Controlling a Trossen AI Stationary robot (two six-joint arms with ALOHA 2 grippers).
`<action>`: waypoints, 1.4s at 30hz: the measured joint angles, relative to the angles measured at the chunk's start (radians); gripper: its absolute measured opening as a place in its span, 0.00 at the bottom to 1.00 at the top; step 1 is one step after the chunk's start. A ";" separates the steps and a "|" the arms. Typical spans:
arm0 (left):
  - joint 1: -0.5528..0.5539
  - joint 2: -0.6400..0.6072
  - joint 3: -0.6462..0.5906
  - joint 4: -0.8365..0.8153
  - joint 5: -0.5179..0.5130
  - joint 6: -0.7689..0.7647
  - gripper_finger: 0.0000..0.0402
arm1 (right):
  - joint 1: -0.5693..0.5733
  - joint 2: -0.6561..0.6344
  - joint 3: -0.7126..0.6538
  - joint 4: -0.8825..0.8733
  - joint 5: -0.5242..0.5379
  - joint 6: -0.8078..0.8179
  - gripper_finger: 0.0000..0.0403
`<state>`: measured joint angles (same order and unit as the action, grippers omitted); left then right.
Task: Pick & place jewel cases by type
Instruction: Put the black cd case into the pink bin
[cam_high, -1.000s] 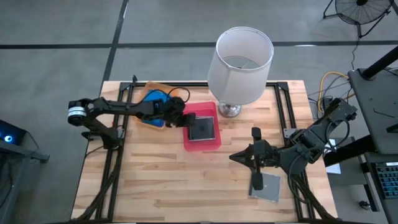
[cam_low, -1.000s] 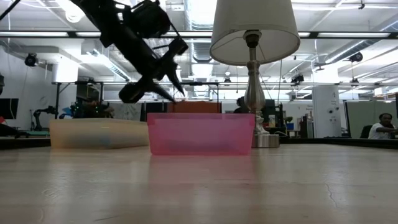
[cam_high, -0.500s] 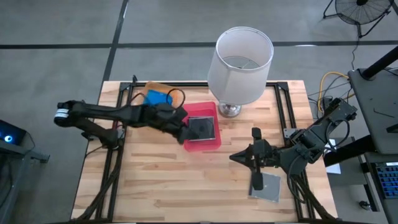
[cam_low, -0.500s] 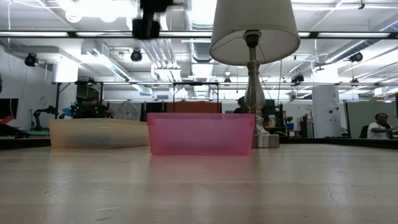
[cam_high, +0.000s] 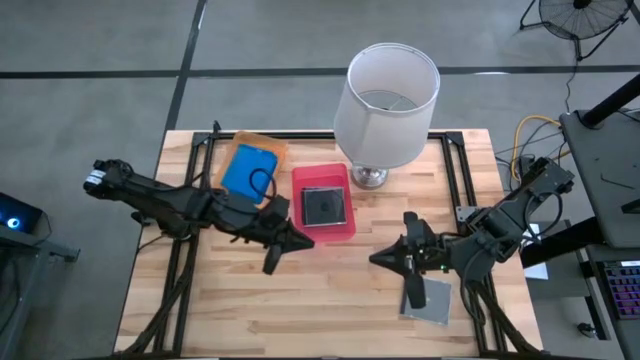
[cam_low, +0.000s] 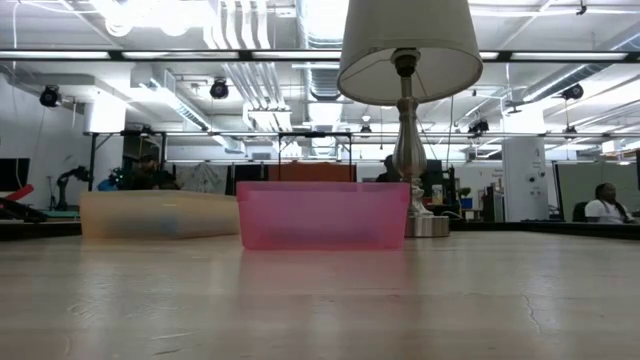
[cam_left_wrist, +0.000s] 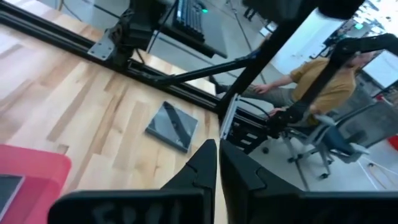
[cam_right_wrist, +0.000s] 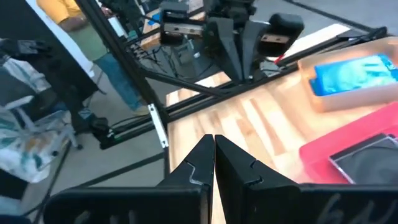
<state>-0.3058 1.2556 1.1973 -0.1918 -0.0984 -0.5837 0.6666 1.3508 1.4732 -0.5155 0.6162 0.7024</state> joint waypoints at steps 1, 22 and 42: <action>0.000 0.000 -0.004 0.000 -0.001 0.000 0.00 | 0.000 0.001 0.009 0.001 -0.012 0.000 0.02; 0.007 0.001 -0.008 -0.007 0.010 0.016 0.00 | 0.005 0.325 0.568 -0.614 -0.281 0.069 0.02; 0.010 0.001 -0.008 -0.011 0.010 0.022 0.00 | 0.185 0.454 0.543 -0.945 -0.406 0.527 0.02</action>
<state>-0.2958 1.2564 1.1889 -0.2028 -0.0886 -0.5617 0.8512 1.8048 2.0164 -1.4609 0.2106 1.2294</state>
